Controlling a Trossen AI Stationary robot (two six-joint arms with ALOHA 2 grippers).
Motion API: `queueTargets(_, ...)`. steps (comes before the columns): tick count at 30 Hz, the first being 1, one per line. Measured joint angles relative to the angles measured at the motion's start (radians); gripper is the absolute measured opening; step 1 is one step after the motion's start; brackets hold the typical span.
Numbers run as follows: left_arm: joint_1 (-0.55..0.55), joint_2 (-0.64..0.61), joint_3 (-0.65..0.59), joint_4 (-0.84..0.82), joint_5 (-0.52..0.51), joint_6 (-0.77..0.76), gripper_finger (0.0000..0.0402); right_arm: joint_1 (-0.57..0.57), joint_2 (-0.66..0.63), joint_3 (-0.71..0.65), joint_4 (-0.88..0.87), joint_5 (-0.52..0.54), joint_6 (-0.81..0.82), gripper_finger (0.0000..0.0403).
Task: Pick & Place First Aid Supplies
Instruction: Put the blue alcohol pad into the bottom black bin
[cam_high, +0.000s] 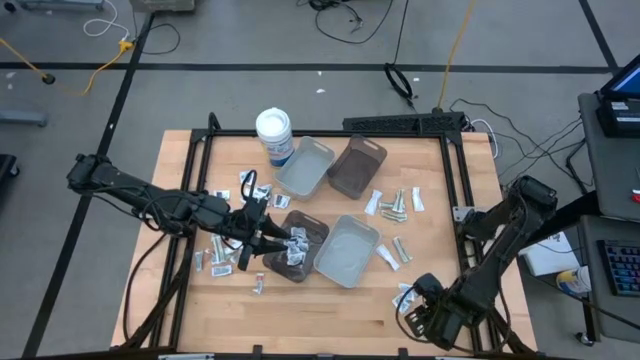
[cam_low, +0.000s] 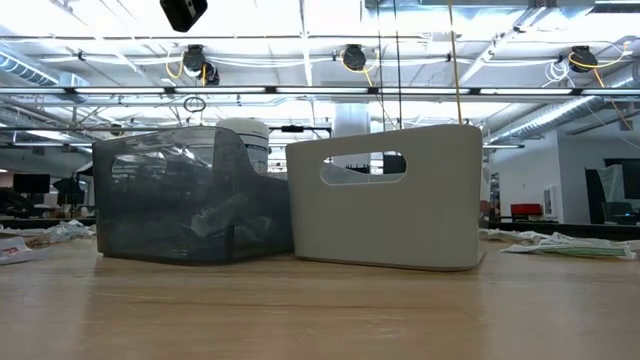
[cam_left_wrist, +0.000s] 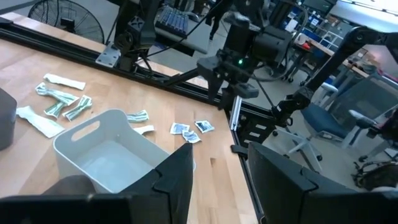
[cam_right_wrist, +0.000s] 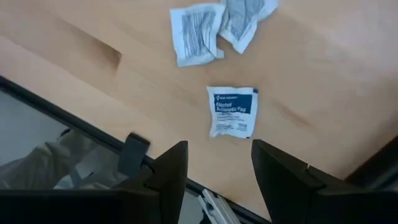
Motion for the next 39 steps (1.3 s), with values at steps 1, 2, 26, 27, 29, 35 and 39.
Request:
queueTargets(1, 0.000, 0.000, 0.000, 0.000, 0.000, 0.001, 0.0161, 0.002, 0.004, -0.020, 0.032, 0.000, 0.004, 0.0171)
queueTargets(2, 0.001, 0.000, 0.000, 0.000, 0.000, 0.003, 0.0161, 0.005, 0.008, -0.043, 0.072, 0.000, 0.006, 0.0171)
queueTargets(26, 0.002, 0.000, 0.000, -0.007, 0.000, -0.017, 0.0161, 0.006, 0.132, -0.228, 0.393, -0.114, -0.071, 0.0036)
queueTargets(27, 0.002, 0.000, 0.000, -0.008, 0.000, -0.017, 0.0161, 0.006, 0.131, -0.228, 0.395, -0.118, -0.076, 0.0019)
queueTargets(29, 0.002, 0.000, 0.000, -0.008, 0.000, -0.014, 0.0161, 0.006, 0.125, -0.229, 0.395, -0.128, -0.088, 0.0010)
queueTargets(35, 0.002, 0.000, 0.000, -0.007, 0.000, 0.028, 0.0161, -0.001, 0.046, -0.231, 0.391, -0.114, -0.205, 0.0003)
queueTargets(39, 0.002, 0.000, 0.000, -0.007, 0.000, 0.030, 0.0161, -0.026, -0.045, -0.231, 0.386, -0.011, -0.335, 0.0002)
